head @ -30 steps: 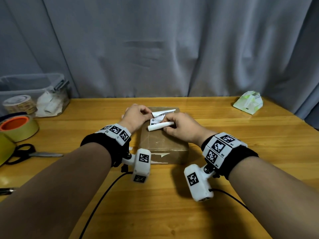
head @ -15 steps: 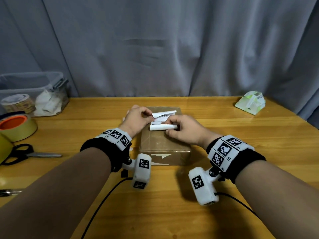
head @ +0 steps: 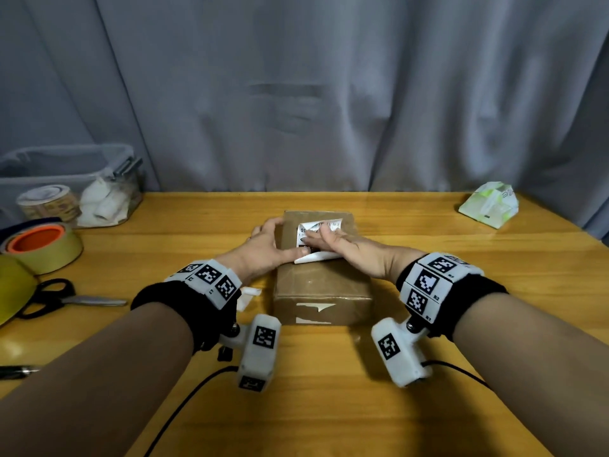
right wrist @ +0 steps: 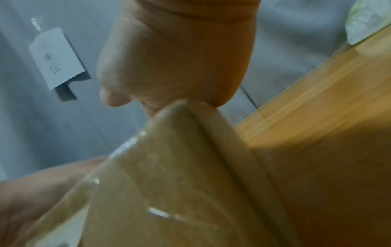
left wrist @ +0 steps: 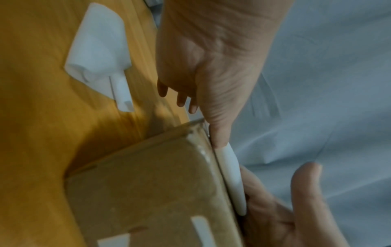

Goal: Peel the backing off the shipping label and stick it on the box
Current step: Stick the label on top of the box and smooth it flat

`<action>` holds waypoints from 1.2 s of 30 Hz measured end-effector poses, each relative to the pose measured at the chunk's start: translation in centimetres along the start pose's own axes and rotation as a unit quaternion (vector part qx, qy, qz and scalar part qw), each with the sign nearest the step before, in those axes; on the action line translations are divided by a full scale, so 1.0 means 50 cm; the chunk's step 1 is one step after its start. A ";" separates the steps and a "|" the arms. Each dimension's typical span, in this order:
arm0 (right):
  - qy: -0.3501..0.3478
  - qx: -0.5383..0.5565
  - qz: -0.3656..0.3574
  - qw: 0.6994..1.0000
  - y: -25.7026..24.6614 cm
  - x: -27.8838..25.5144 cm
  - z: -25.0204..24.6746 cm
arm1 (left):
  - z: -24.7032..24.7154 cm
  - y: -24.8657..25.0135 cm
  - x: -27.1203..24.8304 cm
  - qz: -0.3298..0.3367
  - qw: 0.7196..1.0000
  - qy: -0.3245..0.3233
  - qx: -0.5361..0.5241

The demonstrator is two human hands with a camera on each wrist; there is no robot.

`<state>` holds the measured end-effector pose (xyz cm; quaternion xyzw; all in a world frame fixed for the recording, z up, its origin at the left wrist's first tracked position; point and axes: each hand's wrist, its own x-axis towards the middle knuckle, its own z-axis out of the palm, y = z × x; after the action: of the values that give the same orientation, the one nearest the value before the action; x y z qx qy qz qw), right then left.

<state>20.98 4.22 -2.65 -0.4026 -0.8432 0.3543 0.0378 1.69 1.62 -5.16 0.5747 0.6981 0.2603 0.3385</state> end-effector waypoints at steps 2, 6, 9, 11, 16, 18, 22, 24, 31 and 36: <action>-0.012 -0.003 -0.004 1.000 0.008 -0.001 0.000 | 0.000 0.000 -0.008 -0.006 1.000 0.005 -0.014; -0.008 0.071 -0.001 0.997 0.008 -0.028 -0.006 | 0.009 0.003 -0.016 -0.018 0.999 0.017 -0.021; -0.007 0.015 -0.004 1.000 -0.005 -0.052 0.005 | 0.014 0.012 -0.022 -0.023 1.000 0.022 -0.002; -0.022 -0.055 -0.006 0.998 -0.015 -0.065 0.014 | 0.014 0.018 -0.023 -0.022 0.999 0.033 0.033; -0.057 -0.196 -0.009 0.979 -0.032 -0.093 0.035 | 0.018 0.025 -0.028 -0.014 0.991 0.064 0.116; -0.054 -0.205 -0.016 0.977 -0.036 -0.102 0.040 | 0.018 0.026 -0.033 -0.018 0.990 0.070 0.120; -0.056 -0.195 -0.016 0.979 -0.040 -0.123 0.044 | 0.022 0.032 -0.048 -0.026 0.986 0.090 0.136; -0.034 -0.144 -0.004 0.989 -0.044 -0.131 0.032 | 0.024 0.032 -0.053 -0.016 0.988 0.089 0.121; 0.096 0.058 0.023 0.993 -0.065 -0.064 0.024 | 0.022 0.023 -0.060 0.001 0.999 0.043 -0.033; -0.002 -0.171 0.060 0.983 -0.065 -0.023 0.044 | 0.017 0.010 -0.063 0.013 0.994 -0.006 -0.108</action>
<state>18.87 0.78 -1.99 -0.4520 -0.8658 0.2074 -0.0549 3.00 -1.39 -4.79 0.5452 0.6566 0.3352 0.3991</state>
